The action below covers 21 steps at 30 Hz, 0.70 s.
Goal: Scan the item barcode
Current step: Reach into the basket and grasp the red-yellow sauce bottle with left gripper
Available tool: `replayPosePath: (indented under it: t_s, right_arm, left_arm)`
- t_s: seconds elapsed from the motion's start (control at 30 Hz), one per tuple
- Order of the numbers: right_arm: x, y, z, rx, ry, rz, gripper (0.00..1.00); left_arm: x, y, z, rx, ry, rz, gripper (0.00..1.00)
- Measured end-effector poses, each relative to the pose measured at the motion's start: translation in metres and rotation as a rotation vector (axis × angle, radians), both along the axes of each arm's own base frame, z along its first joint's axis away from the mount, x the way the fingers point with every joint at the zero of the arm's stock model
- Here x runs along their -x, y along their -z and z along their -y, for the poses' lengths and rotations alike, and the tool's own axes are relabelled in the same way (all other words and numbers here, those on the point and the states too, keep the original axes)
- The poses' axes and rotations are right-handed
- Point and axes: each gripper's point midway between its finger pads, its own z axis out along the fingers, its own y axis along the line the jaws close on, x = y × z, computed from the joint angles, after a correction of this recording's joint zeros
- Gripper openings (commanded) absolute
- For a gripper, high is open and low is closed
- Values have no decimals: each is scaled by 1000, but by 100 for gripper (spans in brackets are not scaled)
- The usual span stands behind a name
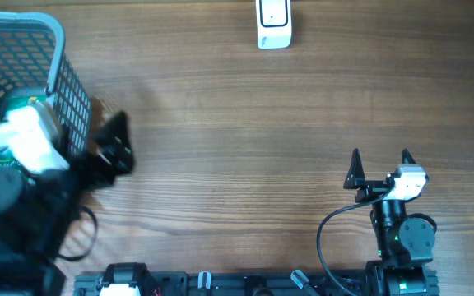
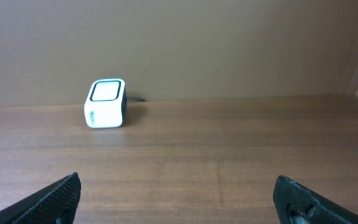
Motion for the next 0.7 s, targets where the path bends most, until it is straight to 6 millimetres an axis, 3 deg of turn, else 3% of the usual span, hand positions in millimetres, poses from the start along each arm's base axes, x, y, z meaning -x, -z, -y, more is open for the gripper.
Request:
replayPosePath:
  t_s: [0.17,0.27,0.33,0.5,0.6,0.7]
  right_arm:
    - [0,1,0,0,3,-4,100]
    - [0,1,0,0,3,-4,100]
    - [0,1,0,0,3,-4,100]
    - [0,1,0,0,3,-4,100]
    - [0,1,0,0,2,-4,100]
    - [0,1,0,0,3,-4,100]
  left_arm:
    - [-3,-31,-64,-179,-331,-184,100]
    - [-15,-55,-83,-227,-438,-160,100]
    - [-21,-58,-89,-248,-476,-155,100]
    - [-17,-55,-104,-287,-551,-191,100]
    - [-11,-48,-140,-281,-704,-242,100]
    - [-11,-29,-180,-226,-813,-328,100]
